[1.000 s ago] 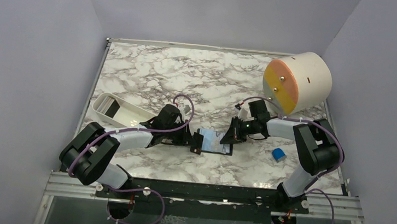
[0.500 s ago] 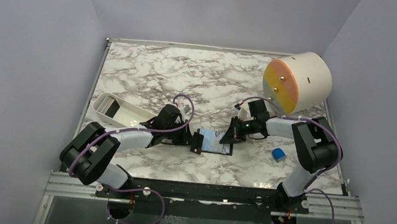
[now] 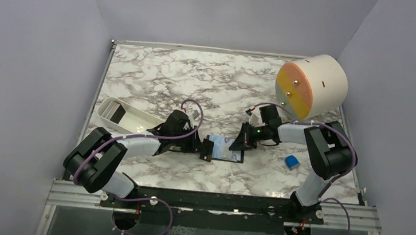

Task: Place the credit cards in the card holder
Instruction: Insert the credit card into the card holder.

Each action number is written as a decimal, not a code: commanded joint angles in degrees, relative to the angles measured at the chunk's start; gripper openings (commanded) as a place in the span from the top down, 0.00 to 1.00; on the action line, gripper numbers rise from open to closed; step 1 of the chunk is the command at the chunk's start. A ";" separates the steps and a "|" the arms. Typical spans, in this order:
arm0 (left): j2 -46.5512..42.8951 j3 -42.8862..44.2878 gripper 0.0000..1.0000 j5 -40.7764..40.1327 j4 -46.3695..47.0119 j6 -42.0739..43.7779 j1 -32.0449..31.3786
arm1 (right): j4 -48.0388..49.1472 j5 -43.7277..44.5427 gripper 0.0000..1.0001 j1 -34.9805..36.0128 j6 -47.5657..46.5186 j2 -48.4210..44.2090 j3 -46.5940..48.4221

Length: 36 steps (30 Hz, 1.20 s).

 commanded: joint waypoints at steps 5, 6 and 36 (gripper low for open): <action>2.10 -2.25 1.00 -2.40 -0.58 0.17 0.09 | 1.67 4.42 0.97 1.00 0.51 1.33 0.45; 2.22 -2.11 1.00 -2.19 -0.47 0.10 0.09 | 1.51 4.65 0.96 1.14 0.51 1.55 0.67; -5.86 6.56 1.00 -11.07 -14.92 4.63 0.35 | -5.29 13.86 0.66 1.57 -2.88 -4.61 1.15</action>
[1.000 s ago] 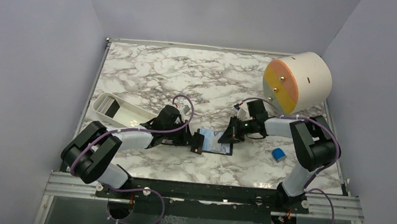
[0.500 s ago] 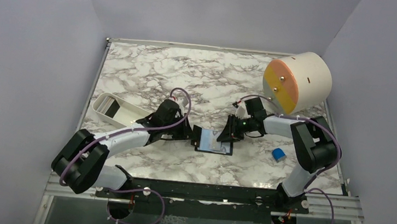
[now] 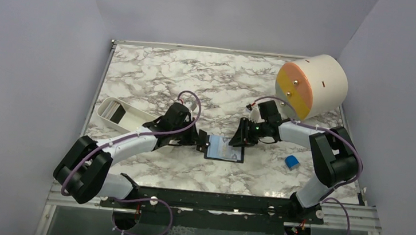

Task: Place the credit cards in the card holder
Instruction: Insert the credit card into the card holder.

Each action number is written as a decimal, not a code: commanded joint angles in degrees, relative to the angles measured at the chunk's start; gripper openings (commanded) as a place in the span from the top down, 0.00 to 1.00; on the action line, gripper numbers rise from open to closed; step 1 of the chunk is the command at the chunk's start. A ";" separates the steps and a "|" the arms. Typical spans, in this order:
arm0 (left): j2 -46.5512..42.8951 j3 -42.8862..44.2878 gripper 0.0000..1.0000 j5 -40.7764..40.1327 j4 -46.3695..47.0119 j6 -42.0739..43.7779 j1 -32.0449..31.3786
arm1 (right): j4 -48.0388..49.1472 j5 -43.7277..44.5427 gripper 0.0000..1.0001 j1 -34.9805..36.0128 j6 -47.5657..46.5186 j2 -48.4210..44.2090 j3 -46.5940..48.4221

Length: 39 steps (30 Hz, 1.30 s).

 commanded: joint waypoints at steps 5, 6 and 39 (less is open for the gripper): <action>2.66 -1.48 1.00 -0.74 1.35 1.46 0.31 | 0.84 3.90 0.66 1.02 0.72 0.82 -1.84; 2.90 -1.73 1.00 -0.51 1.81 1.38 0.31 | 1.14 3.87 0.66 1.21 0.90 0.90 -1.87; 2.87 -5.71 1.00 2.71 6.87 -1.09 0.31 | -1.37 8.58 0.58 5.49 2.66 -2.92 0.37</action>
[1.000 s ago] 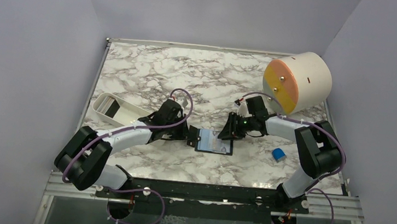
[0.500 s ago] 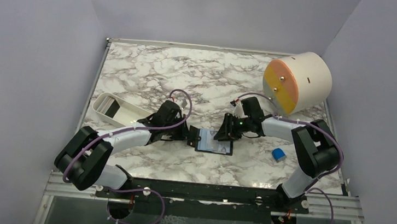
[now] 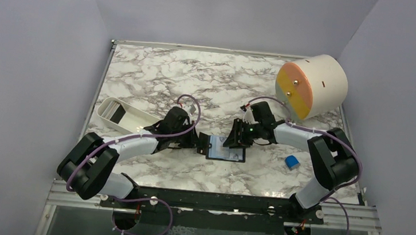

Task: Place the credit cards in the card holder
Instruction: Insert the credit card into the card holder.

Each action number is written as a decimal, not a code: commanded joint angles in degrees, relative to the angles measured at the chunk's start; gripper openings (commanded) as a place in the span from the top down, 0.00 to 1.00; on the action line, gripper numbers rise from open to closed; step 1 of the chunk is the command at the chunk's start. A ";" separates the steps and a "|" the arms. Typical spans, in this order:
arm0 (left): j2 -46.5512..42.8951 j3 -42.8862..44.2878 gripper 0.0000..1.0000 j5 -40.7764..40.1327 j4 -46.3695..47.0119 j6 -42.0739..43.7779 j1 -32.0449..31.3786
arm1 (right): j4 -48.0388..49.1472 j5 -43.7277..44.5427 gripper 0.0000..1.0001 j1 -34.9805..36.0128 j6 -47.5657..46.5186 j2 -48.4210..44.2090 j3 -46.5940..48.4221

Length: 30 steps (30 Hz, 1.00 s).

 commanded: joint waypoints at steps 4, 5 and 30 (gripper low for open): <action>0.13 -1.10 1.00 0.91 -1.01 0.27 -0.06 | -2.78 6.19 0.54 0.25 -0.95 -2.84 -0.46; 0.17 -1.16 1.00 0.91 -0.90 0.20 -0.06 | -2.58 6.02 0.54 0.29 -0.96 -2.32 -0.42; 0.57 -2.57 1.00 2.11 1.85 -1.78 -0.15 | 1.96 2.67 0.66 3.93 2.16 1.65 1.96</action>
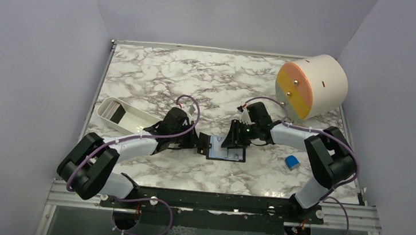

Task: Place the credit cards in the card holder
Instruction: Insert the credit card into the card holder.

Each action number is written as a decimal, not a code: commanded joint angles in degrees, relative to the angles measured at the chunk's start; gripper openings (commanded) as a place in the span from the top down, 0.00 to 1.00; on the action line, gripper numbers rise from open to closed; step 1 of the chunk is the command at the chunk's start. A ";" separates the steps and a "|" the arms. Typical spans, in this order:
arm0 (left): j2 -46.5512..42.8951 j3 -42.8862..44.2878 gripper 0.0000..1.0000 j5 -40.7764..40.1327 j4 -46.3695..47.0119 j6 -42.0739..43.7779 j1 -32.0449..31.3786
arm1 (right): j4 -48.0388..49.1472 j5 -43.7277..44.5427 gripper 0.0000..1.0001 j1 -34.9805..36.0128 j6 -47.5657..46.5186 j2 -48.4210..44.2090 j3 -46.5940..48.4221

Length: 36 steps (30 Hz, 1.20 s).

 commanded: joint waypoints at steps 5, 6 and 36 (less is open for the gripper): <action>0.35 -1.98 1.00 1.91 0.66 -1.17 -0.24 | 1.58 0.73 0.72 1.71 1.77 1.16 1.51; 0.35 -2.10 1.00 1.96 0.82 -1.27 -0.24 | 1.55 1.03 0.73 1.75 1.92 1.08 1.46; -0.43 -3.14 1.00 1.83 0.96 -0.98 -0.24 | -16.10 29.81 0.32 15.83 0.65 -2.20 11.95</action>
